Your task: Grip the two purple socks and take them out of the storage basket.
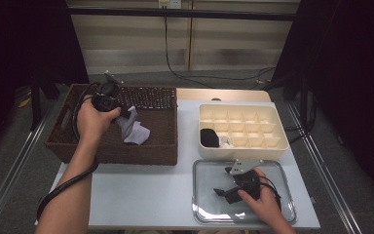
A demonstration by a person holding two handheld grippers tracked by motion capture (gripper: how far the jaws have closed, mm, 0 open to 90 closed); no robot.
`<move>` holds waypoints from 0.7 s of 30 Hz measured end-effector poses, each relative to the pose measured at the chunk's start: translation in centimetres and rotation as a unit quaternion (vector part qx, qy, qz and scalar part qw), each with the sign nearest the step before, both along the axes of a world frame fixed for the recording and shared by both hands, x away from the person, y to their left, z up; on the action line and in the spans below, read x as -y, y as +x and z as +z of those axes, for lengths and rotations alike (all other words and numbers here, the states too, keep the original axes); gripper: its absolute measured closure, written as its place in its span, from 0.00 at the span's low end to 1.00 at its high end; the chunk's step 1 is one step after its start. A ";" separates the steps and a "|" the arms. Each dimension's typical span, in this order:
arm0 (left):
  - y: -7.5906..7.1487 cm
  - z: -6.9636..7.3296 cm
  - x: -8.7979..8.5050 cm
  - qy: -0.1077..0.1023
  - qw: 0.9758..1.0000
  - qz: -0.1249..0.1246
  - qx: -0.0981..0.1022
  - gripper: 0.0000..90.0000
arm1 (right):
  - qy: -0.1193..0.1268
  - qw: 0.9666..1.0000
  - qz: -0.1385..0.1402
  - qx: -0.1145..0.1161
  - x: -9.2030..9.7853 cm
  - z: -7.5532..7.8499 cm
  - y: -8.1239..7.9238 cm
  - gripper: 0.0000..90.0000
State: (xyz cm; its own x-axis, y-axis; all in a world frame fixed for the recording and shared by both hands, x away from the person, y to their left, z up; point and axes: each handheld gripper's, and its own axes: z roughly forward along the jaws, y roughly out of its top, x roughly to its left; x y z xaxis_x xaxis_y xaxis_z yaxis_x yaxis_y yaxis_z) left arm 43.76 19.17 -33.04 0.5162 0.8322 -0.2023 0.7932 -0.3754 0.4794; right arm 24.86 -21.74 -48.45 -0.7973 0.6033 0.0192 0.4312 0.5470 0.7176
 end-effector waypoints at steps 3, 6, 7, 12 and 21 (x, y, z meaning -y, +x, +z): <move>-0.3 0.5 0.0 -0.011 1.000 -0.005 0.000 0.96 | 0.000 1.000 0.000 0.000 0.0 0.0 0.0 0.15; -0.6 1.1 0.0 -0.011 1.000 -0.012 0.002 0.96 | 0.000 1.000 0.000 0.000 0.0 0.0 0.0 0.15; -0.7 1.2 0.0 -0.014 1.000 -0.011 0.000 0.96 | 0.000 1.000 0.000 0.000 0.0 0.0 0.0 0.15; -1.1 2.0 -0.2 -0.024 1.000 -0.016 0.000 0.96 | 0.000 1.000 0.000 0.000 0.0 0.0 0.0 0.15; -1.6 2.9 -0.8 -0.025 1.000 -0.011 -0.004 0.96 | 0.000 1.000 -0.001 -0.001 0.0 0.0 0.0 0.15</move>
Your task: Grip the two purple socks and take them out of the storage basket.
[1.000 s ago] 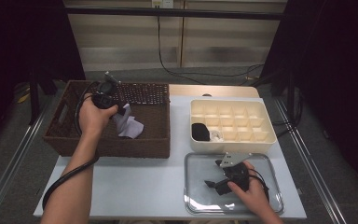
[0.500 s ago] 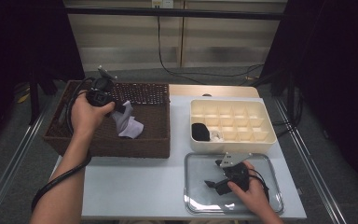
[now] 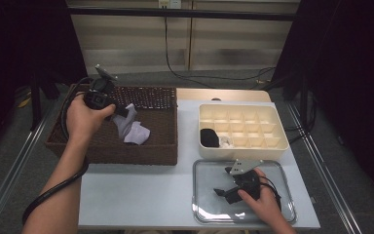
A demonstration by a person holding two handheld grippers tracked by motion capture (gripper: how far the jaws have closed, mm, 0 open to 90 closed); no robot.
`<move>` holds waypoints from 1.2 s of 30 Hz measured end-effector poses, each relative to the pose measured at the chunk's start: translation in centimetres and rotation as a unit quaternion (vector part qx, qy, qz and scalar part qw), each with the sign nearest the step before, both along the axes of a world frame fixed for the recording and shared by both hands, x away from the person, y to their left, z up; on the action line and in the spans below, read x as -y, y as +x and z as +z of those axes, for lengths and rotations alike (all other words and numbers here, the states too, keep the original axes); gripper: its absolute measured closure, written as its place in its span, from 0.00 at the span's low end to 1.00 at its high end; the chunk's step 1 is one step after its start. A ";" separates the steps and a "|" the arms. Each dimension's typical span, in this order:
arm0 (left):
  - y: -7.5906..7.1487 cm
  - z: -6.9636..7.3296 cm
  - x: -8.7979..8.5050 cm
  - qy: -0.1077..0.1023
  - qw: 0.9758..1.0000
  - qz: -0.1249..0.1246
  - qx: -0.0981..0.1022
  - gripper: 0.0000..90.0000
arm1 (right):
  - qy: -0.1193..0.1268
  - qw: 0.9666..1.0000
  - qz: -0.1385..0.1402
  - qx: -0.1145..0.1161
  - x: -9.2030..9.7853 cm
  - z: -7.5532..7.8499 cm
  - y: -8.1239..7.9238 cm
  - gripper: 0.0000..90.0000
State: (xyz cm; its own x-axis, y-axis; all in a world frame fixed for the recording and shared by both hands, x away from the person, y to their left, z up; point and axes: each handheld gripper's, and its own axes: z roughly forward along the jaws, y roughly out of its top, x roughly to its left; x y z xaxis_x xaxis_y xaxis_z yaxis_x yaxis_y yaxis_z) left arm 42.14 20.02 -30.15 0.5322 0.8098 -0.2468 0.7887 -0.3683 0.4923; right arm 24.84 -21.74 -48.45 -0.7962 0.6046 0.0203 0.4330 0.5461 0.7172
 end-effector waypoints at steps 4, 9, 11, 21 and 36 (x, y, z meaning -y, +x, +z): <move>-0.4 0.5 -0.1 -0.003 1.000 -0.003 0.001 0.97 | 0.000 1.000 0.000 0.000 0.0 0.0 0.0 0.15; -0.9 0.8 -0.1 -0.007 1.000 -0.014 -0.001 0.97 | 0.000 1.000 0.000 0.000 0.0 0.0 0.0 0.15; -1.1 1.0 0.0 -0.004 1.000 -0.017 0.000 0.97 | 0.000 1.000 0.000 0.000 0.0 0.0 0.0 0.15; -1.7 1.9 0.2 -0.013 1.000 -0.024 -0.003 0.97 | 0.000 1.000 0.000 0.000 0.0 0.0 0.0 0.15; -3.0 2.3 1.0 -0.014 0.999 -0.049 0.002 0.97 | 0.000 1.000 0.000 0.000 0.0 0.0 0.0 0.15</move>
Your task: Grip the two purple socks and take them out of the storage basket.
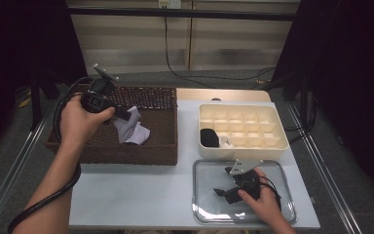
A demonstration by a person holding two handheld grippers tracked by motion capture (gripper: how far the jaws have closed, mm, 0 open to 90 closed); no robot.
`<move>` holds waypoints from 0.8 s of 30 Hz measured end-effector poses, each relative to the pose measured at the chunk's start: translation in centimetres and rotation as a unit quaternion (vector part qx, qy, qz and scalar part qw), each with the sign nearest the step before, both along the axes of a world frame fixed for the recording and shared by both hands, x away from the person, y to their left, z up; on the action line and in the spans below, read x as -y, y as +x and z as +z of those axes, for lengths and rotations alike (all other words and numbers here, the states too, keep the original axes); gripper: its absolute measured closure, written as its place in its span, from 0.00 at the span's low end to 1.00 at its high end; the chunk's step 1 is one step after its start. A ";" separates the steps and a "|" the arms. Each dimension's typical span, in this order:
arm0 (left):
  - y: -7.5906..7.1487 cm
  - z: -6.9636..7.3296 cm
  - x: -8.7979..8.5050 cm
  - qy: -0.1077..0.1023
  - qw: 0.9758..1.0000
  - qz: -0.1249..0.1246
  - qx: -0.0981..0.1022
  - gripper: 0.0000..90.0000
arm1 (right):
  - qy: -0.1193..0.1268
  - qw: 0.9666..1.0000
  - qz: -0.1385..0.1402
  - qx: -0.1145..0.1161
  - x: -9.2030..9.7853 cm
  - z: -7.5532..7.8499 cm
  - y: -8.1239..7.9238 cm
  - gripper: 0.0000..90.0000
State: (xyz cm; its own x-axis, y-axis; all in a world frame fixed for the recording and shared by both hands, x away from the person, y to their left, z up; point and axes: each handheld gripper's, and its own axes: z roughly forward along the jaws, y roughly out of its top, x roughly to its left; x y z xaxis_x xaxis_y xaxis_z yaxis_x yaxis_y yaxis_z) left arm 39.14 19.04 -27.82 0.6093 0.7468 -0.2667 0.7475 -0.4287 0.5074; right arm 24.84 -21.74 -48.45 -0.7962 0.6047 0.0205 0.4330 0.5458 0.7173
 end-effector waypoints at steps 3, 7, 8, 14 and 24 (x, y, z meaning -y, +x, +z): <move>-0.4 0.1 0.2 -0.003 1.000 -0.009 0.001 0.97 | 0.000 1.000 0.000 0.000 0.0 0.0 0.0 0.15; -0.6 0.0 0.3 -0.010 1.000 -0.015 -0.003 0.97 | 0.000 1.000 0.000 0.000 0.0 0.0 0.0 0.15; -0.7 -0.1 0.3 -0.011 1.000 -0.014 -0.004 0.97 | 0.000 1.000 0.000 0.000 0.0 0.0 0.0 0.15; -1.0 -0.1 0.1 -0.018 1.000 -0.016 -0.007 0.97 | 0.000 1.000 0.001 0.001 0.0 0.0 0.0 0.15; -2.1 0.3 -0.3 -0.024 0.999 -0.022 -0.005 0.97 | 0.000 1.000 0.001 0.001 0.0 0.0 0.0 0.15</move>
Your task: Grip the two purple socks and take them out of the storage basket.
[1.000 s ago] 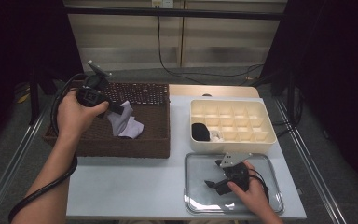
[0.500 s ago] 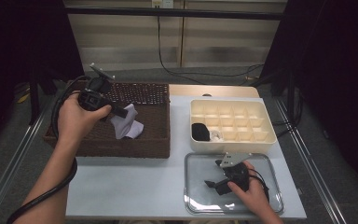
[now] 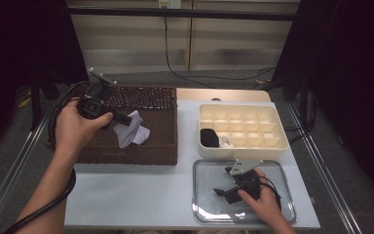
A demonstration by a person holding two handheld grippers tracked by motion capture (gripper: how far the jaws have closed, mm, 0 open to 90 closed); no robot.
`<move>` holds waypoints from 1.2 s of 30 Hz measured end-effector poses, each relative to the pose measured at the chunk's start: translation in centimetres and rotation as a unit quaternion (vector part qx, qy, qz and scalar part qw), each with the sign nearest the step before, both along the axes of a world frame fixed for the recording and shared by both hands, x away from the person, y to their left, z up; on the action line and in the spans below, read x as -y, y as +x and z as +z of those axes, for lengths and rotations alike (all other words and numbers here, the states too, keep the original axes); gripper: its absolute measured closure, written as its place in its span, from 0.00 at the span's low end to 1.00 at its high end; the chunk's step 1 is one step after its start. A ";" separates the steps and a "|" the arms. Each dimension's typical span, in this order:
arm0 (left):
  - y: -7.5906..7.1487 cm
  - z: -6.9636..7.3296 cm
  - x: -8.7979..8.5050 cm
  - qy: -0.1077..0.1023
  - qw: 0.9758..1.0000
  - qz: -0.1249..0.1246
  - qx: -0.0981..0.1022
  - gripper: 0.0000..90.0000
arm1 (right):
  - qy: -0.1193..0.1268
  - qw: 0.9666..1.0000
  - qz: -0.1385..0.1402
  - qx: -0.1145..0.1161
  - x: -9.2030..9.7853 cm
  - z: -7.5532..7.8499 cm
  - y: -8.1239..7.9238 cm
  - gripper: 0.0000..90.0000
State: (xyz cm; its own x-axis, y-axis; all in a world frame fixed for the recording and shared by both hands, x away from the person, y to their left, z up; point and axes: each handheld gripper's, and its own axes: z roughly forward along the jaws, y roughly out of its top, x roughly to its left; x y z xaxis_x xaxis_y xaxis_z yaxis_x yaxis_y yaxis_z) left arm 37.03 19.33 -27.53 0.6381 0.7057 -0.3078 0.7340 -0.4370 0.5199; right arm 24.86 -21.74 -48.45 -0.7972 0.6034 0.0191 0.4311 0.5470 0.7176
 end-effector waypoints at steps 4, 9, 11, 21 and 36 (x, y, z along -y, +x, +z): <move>-0.7 -0.1 0.0 0.001 1.000 -0.004 0.000 0.97 | 0.000 1.000 -0.001 -0.001 0.0 0.0 0.0 0.15; -1.6 -0.3 -0.2 -0.001 1.000 -0.009 0.004 0.97 | 0.000 1.000 -0.001 -0.001 0.0 0.0 0.0 0.15; -1.8 -0.4 -0.3 -0.001 1.000 -0.012 0.004 0.97 | 0.000 1.000 -0.001 0.000 0.0 0.0 0.0 0.15; -3.5 -0.7 -1.1 -0.004 1.000 -0.018 0.007 0.97 | 0.000 1.000 0.000 0.000 0.0 0.0 0.0 0.15; -5.4 -3.4 -0.7 -0.013 0.999 -0.036 0.000 0.97 | 0.000 1.000 0.000 0.000 0.0 0.0 0.0 0.15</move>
State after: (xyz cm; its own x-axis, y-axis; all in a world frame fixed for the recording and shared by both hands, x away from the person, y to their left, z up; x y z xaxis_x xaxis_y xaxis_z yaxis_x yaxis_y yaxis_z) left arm 31.65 19.99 -30.89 0.6867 0.6502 -0.3250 0.7011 -0.4745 0.5322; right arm 24.85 -21.73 -48.45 -0.7970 0.6037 0.0184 0.4310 0.5472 0.7175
